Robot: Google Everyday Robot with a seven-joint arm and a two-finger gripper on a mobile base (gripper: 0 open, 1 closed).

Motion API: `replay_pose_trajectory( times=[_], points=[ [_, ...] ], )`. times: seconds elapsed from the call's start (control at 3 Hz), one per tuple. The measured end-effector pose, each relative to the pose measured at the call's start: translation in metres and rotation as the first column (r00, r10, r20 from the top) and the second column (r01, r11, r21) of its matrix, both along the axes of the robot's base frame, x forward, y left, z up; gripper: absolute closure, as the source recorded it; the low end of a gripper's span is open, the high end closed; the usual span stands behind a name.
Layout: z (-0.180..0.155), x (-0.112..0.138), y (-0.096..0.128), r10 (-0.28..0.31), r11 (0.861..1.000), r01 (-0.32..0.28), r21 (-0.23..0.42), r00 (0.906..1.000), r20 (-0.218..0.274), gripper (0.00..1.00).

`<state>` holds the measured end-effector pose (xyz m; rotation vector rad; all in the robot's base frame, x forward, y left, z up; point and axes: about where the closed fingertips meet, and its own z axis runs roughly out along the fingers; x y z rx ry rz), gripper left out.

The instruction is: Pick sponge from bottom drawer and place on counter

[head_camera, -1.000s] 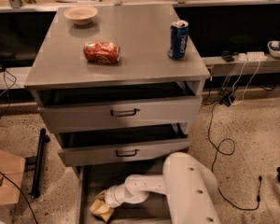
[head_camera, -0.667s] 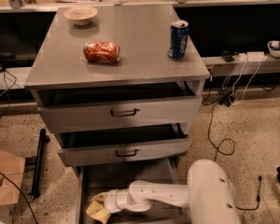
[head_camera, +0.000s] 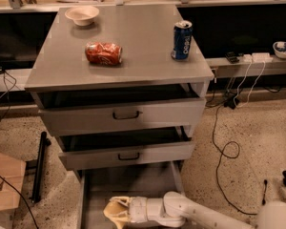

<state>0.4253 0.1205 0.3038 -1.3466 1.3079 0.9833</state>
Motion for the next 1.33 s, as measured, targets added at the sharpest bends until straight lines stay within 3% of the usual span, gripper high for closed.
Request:
replay_pose_trajectory(
  times=[0.33, 0.67, 1.0, 1.33],
  points=[
    [0.068, -0.005, -0.055, 0.012, 0.997, -0.019, 0.075, 0.9951, 0.098, 1.0],
    [0.145, -0.009, -0.098, 0.004, 0.998, -0.016, 0.054, 0.9777, 0.21, 1.0],
    [0.229, -0.011, -0.118, -0.015, 1.0, 0.018, -0.005, 0.9493, 0.314, 1.0],
    [0.324, 0.0, -0.115, -0.053, 0.994, 0.089, -0.066, 0.9037, 0.425, 1.0]
  ],
)
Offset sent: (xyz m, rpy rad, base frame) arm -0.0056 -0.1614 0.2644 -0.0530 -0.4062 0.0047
